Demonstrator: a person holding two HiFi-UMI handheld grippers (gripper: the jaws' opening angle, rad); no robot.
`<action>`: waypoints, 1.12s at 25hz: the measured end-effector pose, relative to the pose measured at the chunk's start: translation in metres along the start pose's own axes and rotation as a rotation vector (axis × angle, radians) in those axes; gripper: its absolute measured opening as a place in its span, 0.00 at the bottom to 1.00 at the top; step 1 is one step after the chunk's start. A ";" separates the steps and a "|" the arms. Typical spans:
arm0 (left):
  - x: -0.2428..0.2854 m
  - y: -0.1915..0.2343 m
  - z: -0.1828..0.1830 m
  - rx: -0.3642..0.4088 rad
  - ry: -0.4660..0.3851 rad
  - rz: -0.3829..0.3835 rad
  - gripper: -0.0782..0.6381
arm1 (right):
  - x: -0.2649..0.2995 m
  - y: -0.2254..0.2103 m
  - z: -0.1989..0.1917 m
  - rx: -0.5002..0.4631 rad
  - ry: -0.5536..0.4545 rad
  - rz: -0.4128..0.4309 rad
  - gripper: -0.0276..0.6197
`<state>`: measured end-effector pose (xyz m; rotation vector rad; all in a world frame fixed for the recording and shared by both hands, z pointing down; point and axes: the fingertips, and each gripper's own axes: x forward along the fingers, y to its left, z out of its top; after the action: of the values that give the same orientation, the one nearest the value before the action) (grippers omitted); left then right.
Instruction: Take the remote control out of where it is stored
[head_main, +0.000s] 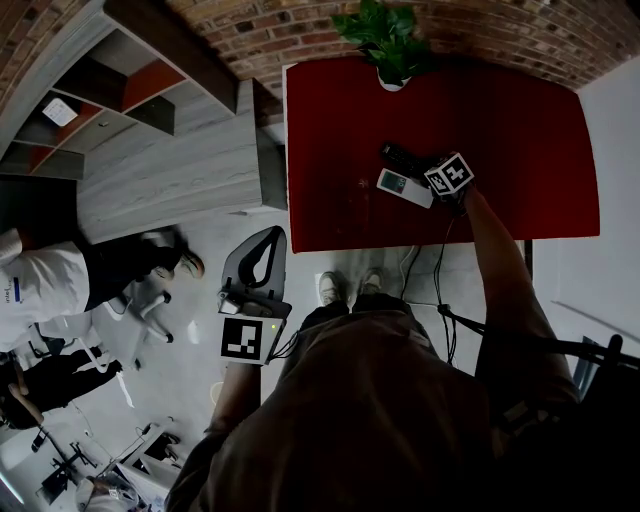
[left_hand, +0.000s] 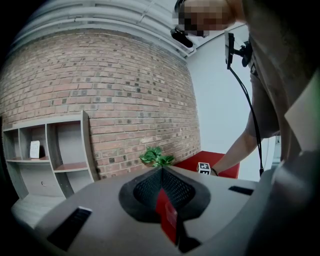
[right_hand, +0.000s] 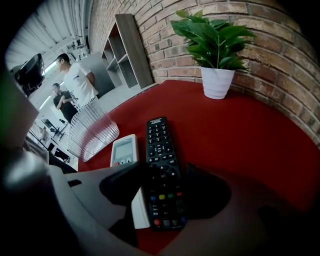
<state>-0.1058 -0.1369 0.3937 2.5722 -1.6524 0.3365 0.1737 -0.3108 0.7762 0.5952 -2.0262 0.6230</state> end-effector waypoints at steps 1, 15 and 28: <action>0.000 0.001 0.000 0.000 0.000 0.000 0.12 | 0.000 0.000 0.001 -0.001 0.001 -0.002 0.43; -0.004 -0.001 0.002 0.008 -0.004 -0.014 0.12 | -0.004 -0.004 -0.001 0.005 0.016 -0.045 0.43; -0.010 0.002 0.001 0.018 -0.011 -0.012 0.12 | -0.037 0.011 0.059 -0.017 -0.226 -0.088 0.43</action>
<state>-0.1117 -0.1296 0.3908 2.6000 -1.6444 0.3385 0.1471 -0.3335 0.7149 0.7693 -2.1983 0.5039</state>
